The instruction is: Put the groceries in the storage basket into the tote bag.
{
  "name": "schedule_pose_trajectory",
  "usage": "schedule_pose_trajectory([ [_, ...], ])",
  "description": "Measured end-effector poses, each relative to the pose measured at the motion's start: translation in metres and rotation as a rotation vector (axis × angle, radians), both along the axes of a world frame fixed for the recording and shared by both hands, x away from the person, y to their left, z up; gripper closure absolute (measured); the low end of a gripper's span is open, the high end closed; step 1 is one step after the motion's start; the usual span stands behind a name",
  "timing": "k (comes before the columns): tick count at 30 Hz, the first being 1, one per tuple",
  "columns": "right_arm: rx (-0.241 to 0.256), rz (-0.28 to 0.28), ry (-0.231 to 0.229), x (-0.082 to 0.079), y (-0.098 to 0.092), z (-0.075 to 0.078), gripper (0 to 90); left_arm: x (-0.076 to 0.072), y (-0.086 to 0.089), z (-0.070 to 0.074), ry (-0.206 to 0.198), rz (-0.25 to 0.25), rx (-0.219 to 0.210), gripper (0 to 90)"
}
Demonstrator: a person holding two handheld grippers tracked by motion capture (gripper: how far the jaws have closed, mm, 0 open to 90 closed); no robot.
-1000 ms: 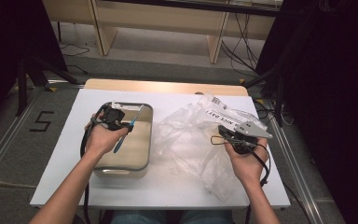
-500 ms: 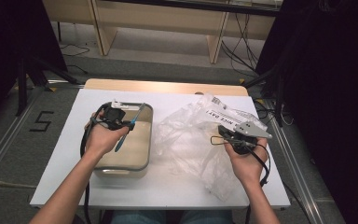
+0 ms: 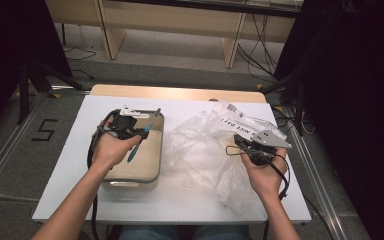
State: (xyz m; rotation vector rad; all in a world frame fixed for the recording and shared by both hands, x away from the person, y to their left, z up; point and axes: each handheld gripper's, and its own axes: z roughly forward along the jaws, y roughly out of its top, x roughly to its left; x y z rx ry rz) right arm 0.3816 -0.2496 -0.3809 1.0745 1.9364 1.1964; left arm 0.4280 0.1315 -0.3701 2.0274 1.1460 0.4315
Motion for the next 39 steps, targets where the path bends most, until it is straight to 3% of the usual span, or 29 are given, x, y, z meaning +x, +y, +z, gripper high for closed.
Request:
schedule_pose_trajectory([
  [39,0.002,0.001,-0.001,0.0,0.0,0.0,90.0,-0.016,-0.017,0.017,-0.03,-0.073,-0.043,78.8],
])
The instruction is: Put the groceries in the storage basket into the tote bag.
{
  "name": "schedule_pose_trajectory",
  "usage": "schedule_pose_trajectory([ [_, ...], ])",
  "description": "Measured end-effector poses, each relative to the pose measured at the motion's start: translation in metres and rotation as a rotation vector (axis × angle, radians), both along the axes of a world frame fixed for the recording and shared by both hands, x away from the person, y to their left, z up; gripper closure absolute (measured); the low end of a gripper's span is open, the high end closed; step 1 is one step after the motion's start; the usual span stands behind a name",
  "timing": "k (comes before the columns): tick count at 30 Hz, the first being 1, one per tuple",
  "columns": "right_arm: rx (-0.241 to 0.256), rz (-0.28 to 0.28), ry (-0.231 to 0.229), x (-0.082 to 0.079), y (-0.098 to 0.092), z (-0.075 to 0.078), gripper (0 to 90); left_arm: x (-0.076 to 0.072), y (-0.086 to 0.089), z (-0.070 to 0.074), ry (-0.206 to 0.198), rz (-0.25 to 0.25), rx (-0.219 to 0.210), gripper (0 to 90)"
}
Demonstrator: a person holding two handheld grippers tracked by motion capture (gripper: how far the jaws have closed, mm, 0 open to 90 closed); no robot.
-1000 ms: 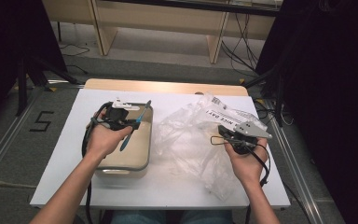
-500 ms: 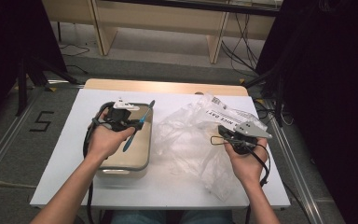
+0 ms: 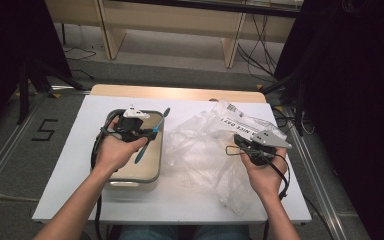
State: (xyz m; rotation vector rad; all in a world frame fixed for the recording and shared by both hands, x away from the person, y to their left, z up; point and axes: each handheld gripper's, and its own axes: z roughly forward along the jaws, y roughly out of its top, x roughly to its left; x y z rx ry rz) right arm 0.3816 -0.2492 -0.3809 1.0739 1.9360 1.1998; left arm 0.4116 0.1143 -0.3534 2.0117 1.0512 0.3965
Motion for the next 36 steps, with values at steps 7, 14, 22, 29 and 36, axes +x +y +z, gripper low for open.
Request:
schedule_pose_trajectory([
  [7,-0.002,0.0,-0.001,0.0,0.0,0.0,90.0,-0.003,-0.005,0.002,-0.004,-0.014,-0.008,78.8],
  [14,-0.001,0.0,0.001,0.0,0.0,0.0,90.0,-0.005,-0.01,0.002,-0.001,-0.03,-0.009,78.8],
  [22,-0.001,0.0,0.001,0.0,0.0,0.0,90.0,-0.007,-0.012,0.003,-0.005,-0.038,-0.009,78.8],
  [29,0.001,-0.001,0.0,0.0,0.0,0.0,90.0,-0.01,-0.017,0.005,-0.009,-0.056,-0.016,78.8],
  [36,0.001,0.0,0.001,0.0,0.001,0.0,90.0,-0.013,-0.021,0.007,-0.01,-0.074,-0.026,78.8],
])
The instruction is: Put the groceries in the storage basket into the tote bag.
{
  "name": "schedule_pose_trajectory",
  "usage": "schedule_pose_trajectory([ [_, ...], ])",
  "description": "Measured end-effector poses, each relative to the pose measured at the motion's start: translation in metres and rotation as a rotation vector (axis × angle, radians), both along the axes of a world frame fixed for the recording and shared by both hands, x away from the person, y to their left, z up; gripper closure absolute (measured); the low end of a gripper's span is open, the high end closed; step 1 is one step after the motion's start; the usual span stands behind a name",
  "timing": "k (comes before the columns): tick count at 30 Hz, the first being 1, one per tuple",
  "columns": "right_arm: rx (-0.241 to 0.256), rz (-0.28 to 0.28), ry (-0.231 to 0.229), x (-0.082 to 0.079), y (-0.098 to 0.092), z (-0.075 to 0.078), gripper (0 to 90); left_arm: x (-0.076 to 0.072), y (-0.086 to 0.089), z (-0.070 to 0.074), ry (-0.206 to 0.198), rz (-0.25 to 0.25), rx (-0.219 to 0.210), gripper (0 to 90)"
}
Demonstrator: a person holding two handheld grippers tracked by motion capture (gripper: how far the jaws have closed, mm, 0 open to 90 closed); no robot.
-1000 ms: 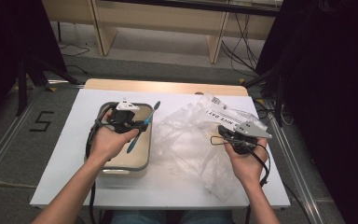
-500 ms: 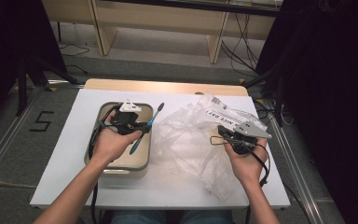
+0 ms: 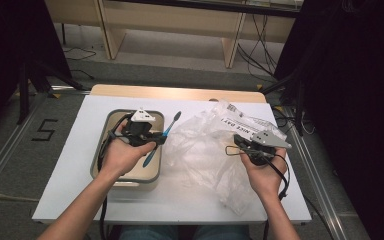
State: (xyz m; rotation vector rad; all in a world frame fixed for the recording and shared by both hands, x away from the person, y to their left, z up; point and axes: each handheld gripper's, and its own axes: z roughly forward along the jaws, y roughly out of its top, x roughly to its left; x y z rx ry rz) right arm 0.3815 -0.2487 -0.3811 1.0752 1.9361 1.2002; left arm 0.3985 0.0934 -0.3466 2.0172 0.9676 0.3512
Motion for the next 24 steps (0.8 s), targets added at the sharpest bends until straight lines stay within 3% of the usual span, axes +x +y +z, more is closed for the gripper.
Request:
schedule_pose_trajectory([
  [24,-0.001,0.002,0.002,0.0,0.001,0.0,90.0,-0.009,-0.015,0.002,-0.009,-0.042,-0.01,78.8],
])
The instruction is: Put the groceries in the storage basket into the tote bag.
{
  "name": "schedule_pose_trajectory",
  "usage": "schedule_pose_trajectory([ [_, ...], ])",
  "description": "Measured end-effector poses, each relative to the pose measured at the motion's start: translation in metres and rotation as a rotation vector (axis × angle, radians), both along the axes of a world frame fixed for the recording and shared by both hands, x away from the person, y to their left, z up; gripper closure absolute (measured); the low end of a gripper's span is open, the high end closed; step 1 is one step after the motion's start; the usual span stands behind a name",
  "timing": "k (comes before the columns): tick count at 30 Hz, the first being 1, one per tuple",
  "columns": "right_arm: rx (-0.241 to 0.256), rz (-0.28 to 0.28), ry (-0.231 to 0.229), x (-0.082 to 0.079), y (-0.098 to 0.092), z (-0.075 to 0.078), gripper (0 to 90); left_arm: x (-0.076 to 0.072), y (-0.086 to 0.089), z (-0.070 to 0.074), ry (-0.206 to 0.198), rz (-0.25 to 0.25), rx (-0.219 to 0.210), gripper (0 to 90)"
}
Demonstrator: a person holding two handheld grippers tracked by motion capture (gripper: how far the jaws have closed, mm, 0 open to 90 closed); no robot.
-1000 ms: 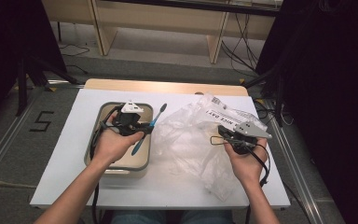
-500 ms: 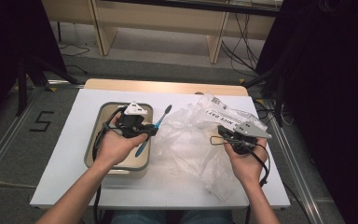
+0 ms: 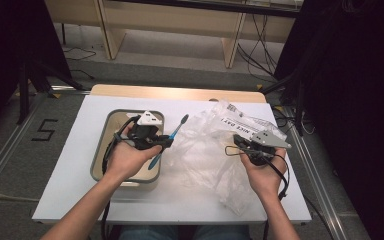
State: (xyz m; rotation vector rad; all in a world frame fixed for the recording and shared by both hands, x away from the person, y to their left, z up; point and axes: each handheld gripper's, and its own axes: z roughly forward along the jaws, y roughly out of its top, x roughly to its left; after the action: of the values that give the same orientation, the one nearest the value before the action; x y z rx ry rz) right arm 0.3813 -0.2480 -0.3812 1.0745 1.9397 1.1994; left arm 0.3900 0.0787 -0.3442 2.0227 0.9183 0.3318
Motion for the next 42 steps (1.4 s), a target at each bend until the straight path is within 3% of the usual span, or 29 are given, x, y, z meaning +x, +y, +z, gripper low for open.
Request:
schedule_pose_trajectory([
  [42,0.001,0.0,-0.003,0.0,0.0,0.001,90.0,-0.013,-0.034,-0.013,0.02,-0.096,0.047,78.8],
])
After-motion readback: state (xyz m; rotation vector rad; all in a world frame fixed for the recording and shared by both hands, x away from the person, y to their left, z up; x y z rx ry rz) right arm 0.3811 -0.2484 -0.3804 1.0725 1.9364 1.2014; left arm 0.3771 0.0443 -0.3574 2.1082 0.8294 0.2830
